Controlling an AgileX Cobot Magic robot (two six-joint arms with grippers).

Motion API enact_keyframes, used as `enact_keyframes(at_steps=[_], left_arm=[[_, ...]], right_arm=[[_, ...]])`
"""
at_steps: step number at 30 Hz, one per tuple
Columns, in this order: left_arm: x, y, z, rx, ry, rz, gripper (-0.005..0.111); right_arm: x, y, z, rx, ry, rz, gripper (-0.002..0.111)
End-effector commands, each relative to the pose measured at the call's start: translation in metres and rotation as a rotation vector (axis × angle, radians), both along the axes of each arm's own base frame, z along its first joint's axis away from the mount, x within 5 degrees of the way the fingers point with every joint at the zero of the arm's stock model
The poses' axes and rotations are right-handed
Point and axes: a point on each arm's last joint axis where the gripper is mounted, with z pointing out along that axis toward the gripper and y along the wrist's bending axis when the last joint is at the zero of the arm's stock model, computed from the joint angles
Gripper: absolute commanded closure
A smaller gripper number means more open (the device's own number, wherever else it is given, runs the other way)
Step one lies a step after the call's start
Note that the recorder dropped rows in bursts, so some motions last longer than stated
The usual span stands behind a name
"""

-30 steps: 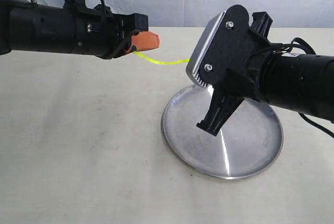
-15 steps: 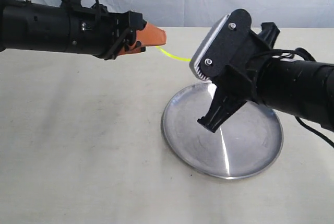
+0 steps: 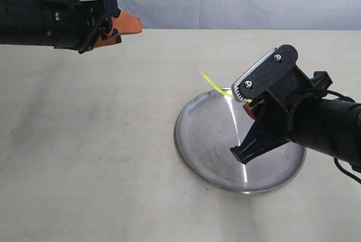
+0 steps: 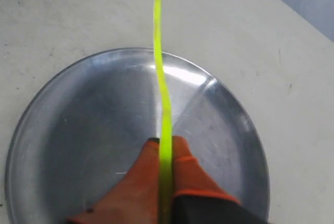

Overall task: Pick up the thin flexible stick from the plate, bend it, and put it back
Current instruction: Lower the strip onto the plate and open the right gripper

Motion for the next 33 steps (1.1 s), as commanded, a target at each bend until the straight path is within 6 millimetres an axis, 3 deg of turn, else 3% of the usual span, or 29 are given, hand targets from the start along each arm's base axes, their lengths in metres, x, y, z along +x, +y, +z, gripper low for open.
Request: enact_keyframes(at_steps=[1,17,20,25,27,33], left_arm=[[0.0,0.001,0.0,-0.003,0.001,-0.004,0.049],[-0.004,-0.002,0.001,-0.006,0.005,-0.061,0.049],[-0.004,-0.003,0.001,-0.009,0.006,-0.069,0.051],[-0.005,-0.003,0.001,-0.007,0.005,-0.073,0.051],[-0.005,-0.003,0.001,-0.006,0.005,-0.073,0.051],[-0.005,-0.003,0.0,-0.003,0.005,-0.075,0.051]], right_arm=[[0.0,-0.001,-0.011,-0.014,0.041,-0.019,0.109],[0.011,0.001,-0.063,-0.197,0.199,-0.038,0.109],[0.013,0.0,-0.064,-0.202,0.201,-0.068,0.097],[0.017,0.0,-0.06,-0.204,0.183,-0.107,0.056],[0.021,-0.002,-0.056,-0.209,0.158,-0.162,0.049],[0.03,-0.008,-0.038,-0.243,0.078,-0.261,0.047]])
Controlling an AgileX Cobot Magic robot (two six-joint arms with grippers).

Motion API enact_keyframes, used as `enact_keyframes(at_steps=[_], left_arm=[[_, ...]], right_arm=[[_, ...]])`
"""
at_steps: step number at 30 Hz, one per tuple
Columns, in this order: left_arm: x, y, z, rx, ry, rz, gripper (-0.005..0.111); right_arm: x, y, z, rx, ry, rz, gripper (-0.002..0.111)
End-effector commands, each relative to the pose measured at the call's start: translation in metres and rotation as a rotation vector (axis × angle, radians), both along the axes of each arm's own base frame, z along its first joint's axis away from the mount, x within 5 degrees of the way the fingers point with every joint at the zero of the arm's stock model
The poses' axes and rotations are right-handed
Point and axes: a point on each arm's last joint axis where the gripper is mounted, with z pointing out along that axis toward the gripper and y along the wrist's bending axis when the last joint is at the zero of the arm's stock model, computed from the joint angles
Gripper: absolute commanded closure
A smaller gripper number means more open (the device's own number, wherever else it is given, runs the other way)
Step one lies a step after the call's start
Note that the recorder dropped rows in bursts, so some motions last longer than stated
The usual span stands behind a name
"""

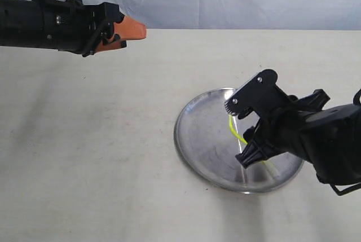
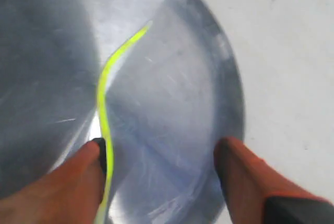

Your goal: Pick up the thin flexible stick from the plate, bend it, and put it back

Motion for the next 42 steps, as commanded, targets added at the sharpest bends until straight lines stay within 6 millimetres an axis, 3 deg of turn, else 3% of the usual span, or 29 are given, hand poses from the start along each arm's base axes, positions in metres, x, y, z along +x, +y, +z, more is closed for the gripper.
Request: enact_keyframes(at_steps=[1,13,15,20,22,29,32,34,38,42], left_arm=[[0.0,0.001,0.0,-0.002,0.0,-0.004,0.051],[-0.001,0.002,-0.002,0.053,-0.025,-0.036,0.052],[-0.001,0.002,-0.003,0.08,-0.055,-0.058,0.058],[-0.005,0.003,0.003,0.122,-0.12,-0.089,0.096],[-0.009,0.004,0.01,0.148,-0.177,-0.11,0.107],[-0.036,0.017,0.056,0.276,-0.436,-0.108,0.107],[-0.057,0.027,0.08,0.299,-0.546,-0.035,0.107],[-0.072,0.033,0.089,0.305,-0.593,0.01,0.107],[-0.095,0.042,0.094,0.312,-0.645,0.046,0.107],[-0.106,0.044,0.1,0.315,-0.682,0.043,0.107]], right_arm=[[0.005,-0.005,0.016,-0.023,-0.072,-0.066,0.047],[-0.01,-0.023,0.074,0.055,-0.278,-0.128,0.048],[-0.015,-0.025,0.087,0.102,-0.318,-0.111,0.058],[-0.031,-0.03,0.116,0.228,-0.416,-0.071,0.109],[-0.039,-0.032,0.128,0.296,-0.456,-0.043,0.108],[-0.071,-0.029,0.163,0.613,-0.546,0.131,0.108],[-0.082,-0.032,0.162,0.662,-0.553,0.162,0.108],[-0.087,-0.037,0.15,0.65,-0.537,0.155,0.108],[-0.094,-0.042,0.124,0.617,-0.488,0.138,0.108],[-0.096,-0.043,0.121,0.614,-0.481,0.139,0.108]])
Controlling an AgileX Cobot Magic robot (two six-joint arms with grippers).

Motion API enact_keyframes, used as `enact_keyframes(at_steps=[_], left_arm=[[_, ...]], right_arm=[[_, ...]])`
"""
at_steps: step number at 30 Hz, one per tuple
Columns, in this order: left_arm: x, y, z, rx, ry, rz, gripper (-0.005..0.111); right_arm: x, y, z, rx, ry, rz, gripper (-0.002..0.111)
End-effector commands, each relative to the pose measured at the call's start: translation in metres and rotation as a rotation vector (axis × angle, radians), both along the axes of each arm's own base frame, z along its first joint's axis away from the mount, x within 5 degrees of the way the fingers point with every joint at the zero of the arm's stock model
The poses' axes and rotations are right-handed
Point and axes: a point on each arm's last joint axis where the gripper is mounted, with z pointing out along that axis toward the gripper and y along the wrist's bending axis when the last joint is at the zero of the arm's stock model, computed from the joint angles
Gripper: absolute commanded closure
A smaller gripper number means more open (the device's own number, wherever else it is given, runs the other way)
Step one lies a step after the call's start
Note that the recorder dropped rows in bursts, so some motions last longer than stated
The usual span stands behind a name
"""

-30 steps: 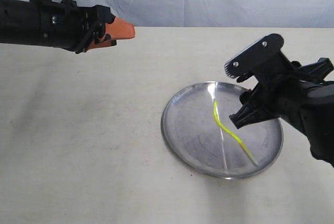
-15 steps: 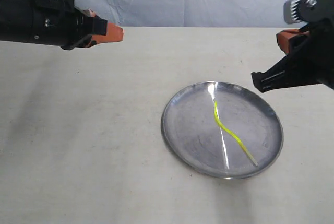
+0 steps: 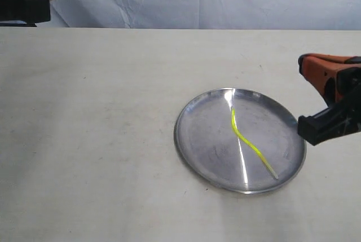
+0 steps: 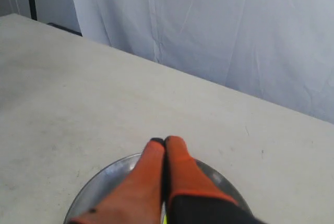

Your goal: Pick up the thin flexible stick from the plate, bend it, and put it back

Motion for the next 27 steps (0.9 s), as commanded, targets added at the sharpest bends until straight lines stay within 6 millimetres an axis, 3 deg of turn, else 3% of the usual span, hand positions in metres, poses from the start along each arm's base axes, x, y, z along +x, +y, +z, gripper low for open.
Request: enact_keyframes(at_steps=[1,12,16,18,21,24,27], left_arm=[[-0.011,0.004,0.006,0.002,-0.041,0.005,0.107],[-0.014,0.005,0.007,0.018,-0.056,0.004,0.107],[-0.014,0.005,0.007,0.018,-0.056,0.004,0.107],[-0.014,0.005,0.007,0.026,-0.059,0.003,0.107],[-0.014,0.005,0.007,0.03,-0.06,0.003,0.107],[-0.014,0.005,0.007,0.03,-0.06,0.003,0.107],[-0.014,0.005,0.007,0.03,-0.06,0.003,0.107]], right_arm=[[-0.002,-0.001,-0.003,0.002,0.002,0.004,0.108],[-0.002,-0.001,-0.003,0.001,0.002,0.002,0.108],[-0.004,-0.014,0.003,0.011,-0.032,-0.084,0.108],[-0.014,-0.034,0.014,0.065,-0.109,-0.176,0.108],[-0.048,-0.065,0.02,0.241,-0.275,-0.345,0.108],[-0.066,-0.074,0.007,0.261,-0.357,-0.452,0.108],[-0.071,-0.073,-0.007,0.267,-0.361,-0.445,0.108]])
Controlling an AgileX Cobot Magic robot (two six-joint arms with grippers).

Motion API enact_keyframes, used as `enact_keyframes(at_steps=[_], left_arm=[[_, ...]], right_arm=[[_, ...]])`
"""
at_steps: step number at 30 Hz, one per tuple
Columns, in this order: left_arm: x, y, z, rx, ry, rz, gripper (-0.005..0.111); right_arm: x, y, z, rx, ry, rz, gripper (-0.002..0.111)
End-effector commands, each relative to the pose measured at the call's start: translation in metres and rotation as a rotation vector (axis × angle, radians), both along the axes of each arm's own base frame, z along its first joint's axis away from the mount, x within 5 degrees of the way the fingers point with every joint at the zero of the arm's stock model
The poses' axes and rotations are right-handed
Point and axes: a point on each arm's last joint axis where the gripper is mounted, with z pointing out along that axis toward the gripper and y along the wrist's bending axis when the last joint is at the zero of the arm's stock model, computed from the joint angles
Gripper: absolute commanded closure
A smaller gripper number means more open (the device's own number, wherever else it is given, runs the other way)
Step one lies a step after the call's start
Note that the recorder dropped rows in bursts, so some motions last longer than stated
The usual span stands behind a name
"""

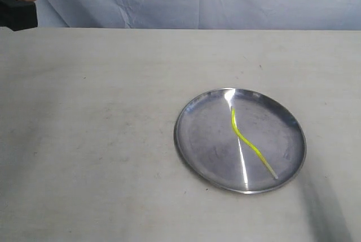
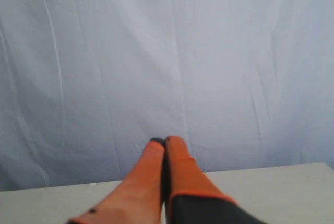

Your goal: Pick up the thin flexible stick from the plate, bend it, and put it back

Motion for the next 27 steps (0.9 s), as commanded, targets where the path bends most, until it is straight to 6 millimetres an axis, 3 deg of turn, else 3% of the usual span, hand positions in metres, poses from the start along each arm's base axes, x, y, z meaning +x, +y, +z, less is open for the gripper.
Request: enact_keyframes(at_steps=[1,4,7,11,18,27], left_arm=[[-0.001,0.001,0.0,0.003,-0.004,0.001,0.107],[-0.001,0.001,0.0,0.003,-0.004,0.001,0.107],[-0.001,0.001,0.0,0.003,-0.004,0.001,0.107],[-0.001,0.001,0.0,0.003,-0.004,0.001,0.107],[-0.001,0.001,0.0,0.003,-0.004,0.001,0.107],[-0.001,0.001,0.0,0.003,-0.004,0.001,0.107]], right_arm=[[-0.004,0.004,-0.019,0.007,0.002,0.039,0.108],[-0.002,0.011,-0.028,0.005,0.022,0.117,0.108],[-0.003,0.021,-0.032,-0.134,0.06,0.201,0.108],[-0.005,0.028,-0.045,-0.086,0.201,0.286,0.108],[-0.011,0.017,-0.063,0.106,0.381,0.162,0.108],[-0.017,0.013,-0.084,0.047,0.401,0.116,0.108]])
